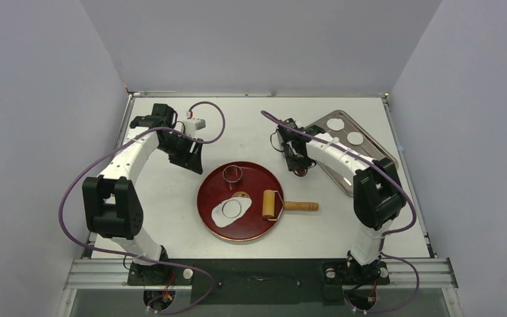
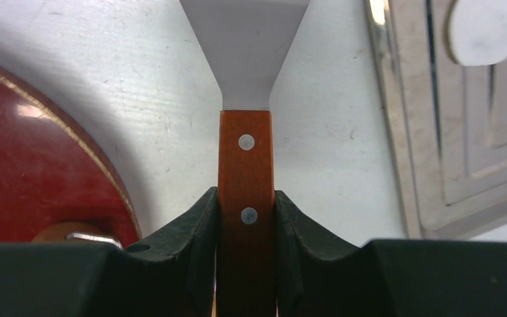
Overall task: Roll out the dumpling wrappers from the dough
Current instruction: Adjust the spatula at the center of the board.
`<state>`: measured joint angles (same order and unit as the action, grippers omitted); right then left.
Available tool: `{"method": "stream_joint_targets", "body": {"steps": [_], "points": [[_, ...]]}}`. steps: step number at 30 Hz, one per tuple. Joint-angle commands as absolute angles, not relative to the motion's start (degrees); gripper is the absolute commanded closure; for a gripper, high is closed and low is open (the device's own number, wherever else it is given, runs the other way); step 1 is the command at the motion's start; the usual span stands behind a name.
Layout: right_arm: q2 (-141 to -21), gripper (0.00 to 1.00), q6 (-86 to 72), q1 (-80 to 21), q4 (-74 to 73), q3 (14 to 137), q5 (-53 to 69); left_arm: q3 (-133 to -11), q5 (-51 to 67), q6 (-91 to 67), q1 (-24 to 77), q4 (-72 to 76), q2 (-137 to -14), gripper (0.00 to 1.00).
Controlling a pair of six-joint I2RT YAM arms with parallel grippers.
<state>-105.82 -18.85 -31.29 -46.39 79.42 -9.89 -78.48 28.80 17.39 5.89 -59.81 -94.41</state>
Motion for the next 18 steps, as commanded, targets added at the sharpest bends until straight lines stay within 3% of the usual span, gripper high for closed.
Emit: {"method": "stream_joint_targets", "body": {"steps": [1, 10, 18], "points": [[-94.90, 1.00, -15.82, -32.25, -47.35, 80.40, -14.11, -80.93, 27.44, 16.39, 5.38, -59.49, -92.11, 0.48], [-87.48, 1.00, -13.82, -33.25, -47.70, 75.23, -15.91, -76.35, 25.57, 12.39, 5.35, -56.20, -92.10, 0.48], [-83.15, 1.00, -11.69, -40.19, -52.74, 80.13, -19.05, -71.82, 24.03, 7.87, 5.52, -51.09, -91.60, 0.48]]}}
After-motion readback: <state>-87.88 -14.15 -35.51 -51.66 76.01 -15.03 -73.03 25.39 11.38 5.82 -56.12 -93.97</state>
